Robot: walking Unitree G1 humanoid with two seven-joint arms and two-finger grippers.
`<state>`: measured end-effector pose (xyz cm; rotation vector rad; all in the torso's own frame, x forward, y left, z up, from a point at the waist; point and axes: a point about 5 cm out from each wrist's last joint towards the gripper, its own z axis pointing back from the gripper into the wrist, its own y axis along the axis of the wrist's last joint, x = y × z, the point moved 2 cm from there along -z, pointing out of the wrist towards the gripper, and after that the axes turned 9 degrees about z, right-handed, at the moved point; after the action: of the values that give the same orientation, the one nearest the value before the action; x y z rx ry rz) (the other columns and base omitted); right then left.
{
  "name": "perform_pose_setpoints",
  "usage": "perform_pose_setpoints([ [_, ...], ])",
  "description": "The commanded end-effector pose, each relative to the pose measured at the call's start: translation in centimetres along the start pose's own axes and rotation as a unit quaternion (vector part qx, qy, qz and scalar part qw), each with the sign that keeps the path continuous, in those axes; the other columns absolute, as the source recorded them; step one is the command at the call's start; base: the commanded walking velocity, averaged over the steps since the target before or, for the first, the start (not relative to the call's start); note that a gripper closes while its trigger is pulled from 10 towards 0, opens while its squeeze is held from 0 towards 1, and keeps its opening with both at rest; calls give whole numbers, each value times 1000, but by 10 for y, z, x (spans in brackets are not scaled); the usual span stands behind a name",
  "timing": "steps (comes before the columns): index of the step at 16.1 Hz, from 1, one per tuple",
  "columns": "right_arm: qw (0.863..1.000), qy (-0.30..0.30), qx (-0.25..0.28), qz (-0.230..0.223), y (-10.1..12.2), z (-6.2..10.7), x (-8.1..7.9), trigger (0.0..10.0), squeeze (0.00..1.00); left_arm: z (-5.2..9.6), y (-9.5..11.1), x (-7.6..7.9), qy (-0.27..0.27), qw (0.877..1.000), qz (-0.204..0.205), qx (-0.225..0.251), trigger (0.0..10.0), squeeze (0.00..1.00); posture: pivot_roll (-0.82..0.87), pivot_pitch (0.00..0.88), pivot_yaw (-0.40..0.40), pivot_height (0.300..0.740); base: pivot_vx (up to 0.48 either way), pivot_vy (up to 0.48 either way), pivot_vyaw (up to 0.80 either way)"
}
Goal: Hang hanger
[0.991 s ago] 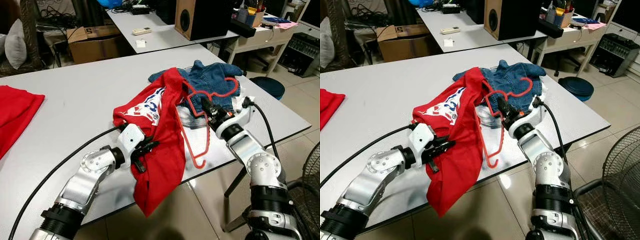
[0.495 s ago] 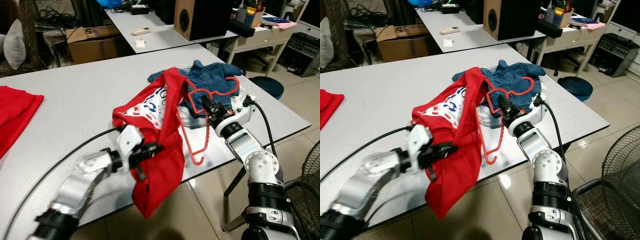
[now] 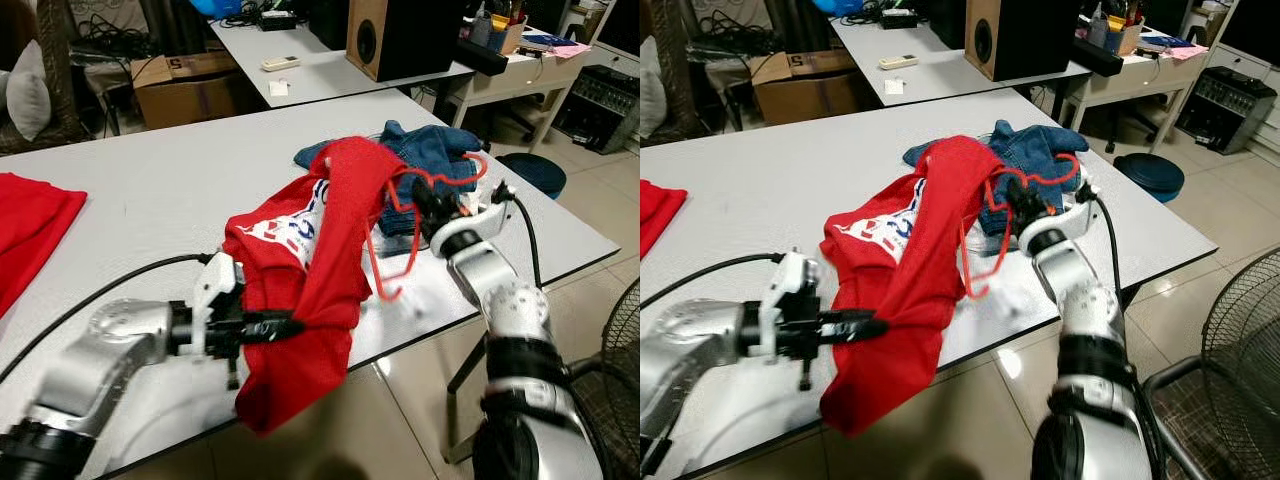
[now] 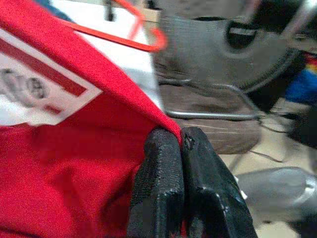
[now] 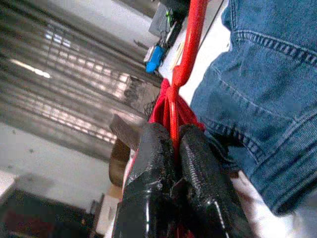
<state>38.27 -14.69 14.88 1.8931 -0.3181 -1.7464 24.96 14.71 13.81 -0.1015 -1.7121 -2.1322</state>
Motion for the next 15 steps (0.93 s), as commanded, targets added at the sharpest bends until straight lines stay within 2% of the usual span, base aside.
perform_pose_setpoints([
  [1, 999, 2, 27, -35, 7, -6, -5, 10000, 0, 3, 0, 9, -29, 999, 13, -10, 0, 0, 32, 0, -3, 740, 0, 0, 0],
  [6, 998, 1, 47, -34, 12, -21, -12, 10000, 0, 4, 6, 24, -72, 996, 52, 4, 0, 0, 36, 0, -10, 740, 0, 0, 0],
  [10, 998, -4, 56, 12, 17, -29, -13, 10000, 0, 10, 22, 28, -84, 992, 74, 55, 0, 0, 49, 0, -25, 740, 0, 0, 0],
  [12, 998, -6, 57, 27, 15, -32, -14, 10000, 0, 8, 33, 33, -99, 988, 82, 88, 0, 0, 51, 0, -26, 740, 0, 0, 0],
  [15, 998, -5, 62, 15, 12, -34, -16, 10000, 0, 3, 39, 38, -115, 984, 87, 104, 0, 0, 54, 0, -27, 740, 0, 0, 0],
])
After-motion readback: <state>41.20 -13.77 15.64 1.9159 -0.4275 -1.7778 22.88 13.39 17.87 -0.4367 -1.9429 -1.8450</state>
